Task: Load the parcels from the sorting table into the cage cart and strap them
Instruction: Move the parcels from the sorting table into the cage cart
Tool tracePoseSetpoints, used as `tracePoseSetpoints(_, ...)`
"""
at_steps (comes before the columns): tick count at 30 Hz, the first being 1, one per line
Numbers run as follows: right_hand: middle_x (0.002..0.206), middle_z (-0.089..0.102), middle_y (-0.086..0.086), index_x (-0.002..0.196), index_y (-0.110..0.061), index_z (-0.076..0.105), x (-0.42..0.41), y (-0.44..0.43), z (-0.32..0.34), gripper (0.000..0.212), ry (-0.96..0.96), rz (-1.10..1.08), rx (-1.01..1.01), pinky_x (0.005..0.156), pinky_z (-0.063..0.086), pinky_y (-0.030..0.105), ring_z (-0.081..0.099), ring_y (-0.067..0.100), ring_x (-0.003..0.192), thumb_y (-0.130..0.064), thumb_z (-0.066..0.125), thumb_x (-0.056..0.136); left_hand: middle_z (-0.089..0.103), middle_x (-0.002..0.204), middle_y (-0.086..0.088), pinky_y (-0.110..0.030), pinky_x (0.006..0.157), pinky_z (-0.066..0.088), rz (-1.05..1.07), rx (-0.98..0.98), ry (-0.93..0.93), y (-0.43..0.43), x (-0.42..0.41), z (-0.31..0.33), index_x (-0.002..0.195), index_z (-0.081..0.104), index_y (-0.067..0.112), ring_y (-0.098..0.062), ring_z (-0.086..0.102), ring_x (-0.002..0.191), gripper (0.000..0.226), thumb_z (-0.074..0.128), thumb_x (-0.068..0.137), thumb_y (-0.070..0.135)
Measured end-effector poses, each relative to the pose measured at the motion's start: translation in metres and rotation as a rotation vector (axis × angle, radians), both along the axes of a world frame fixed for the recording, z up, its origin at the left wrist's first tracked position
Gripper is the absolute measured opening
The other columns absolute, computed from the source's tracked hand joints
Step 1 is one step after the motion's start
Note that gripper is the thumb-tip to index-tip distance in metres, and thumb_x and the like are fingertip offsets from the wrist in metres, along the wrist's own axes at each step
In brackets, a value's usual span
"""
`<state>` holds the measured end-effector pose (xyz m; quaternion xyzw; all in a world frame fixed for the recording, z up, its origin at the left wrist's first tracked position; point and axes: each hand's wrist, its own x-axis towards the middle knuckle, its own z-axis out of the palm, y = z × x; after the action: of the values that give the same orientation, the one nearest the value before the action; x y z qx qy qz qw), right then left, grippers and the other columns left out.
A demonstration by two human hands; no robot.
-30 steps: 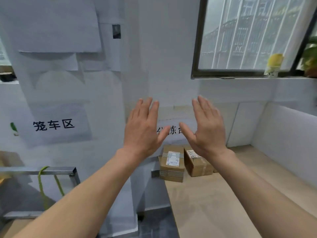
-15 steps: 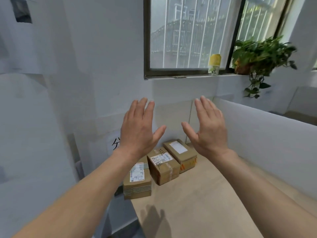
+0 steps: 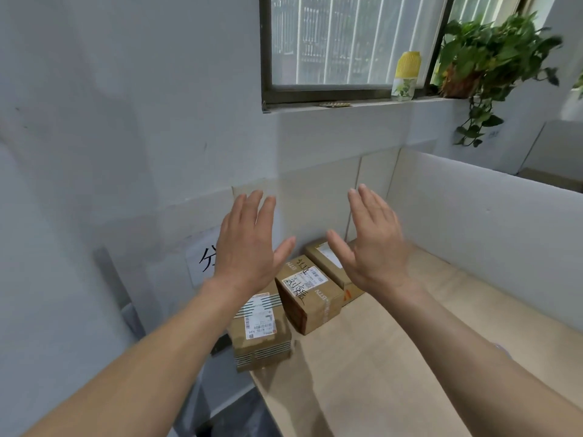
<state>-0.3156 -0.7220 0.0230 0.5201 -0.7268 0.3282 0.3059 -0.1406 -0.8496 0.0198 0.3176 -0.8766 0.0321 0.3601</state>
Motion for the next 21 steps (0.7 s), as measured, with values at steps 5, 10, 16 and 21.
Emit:
tracePoseSetpoints(5,0.147,0.048,0.021,0.143,-0.002,0.048,-0.010,-0.045,-0.057,0.071,-0.099,0.108,0.092,0.111,0.037,0.045,0.045,0.036,0.135,-0.050,0.054,0.091,0.034,0.154,-0.015,-0.050,0.113,0.031,0.082,0.101,-0.100,-0.030,-0.010,-0.051,0.146,0.038,0.009,-0.038,0.027,0.144,0.074,0.059,0.090,0.051)
tracePoseSetpoints(10,0.155,0.038,0.016,0.150,-0.007,0.040,-0.007,-0.081,-0.129,0.074,-0.282,0.180,0.370,0.115,0.030,0.044,0.036,0.034,0.141,-0.054,0.046,0.093,0.020,0.161,-0.012,-0.046,0.119,0.020,0.186,0.279,-0.267,-0.048,-0.006,-0.119,0.153,0.025,0.014,-0.034,0.014,0.149,0.077,0.050,0.093,0.055)
tracePoseSetpoints(16,0.141,0.050,0.006,0.144,-0.023,0.041,0.004,-0.112,-0.205,0.054,-0.433,0.285,0.776,0.095,0.043,0.039,0.049,0.028,0.126,-0.043,0.054,0.095,0.017,0.158,-0.017,-0.045,0.114,0.030,0.255,0.563,-0.340,-0.053,0.007,-0.195,0.152,0.024,0.014,-0.035,0.021,0.144,0.075,0.058,0.093,0.046)
tracePoseSetpoints(21,0.141,0.051,0.004,0.148,-0.023,0.039,0.010,-0.124,-0.244,0.061,-0.661,0.385,0.887,0.104,0.041,0.039,0.047,0.026,0.130,-0.034,0.062,0.093,0.005,0.162,-0.012,-0.041,0.112,0.033,0.257,0.906,-0.290,-0.056,0.018,-0.232,0.154,0.021,0.022,-0.035,0.026,0.144,0.070,0.058,0.097,0.037)
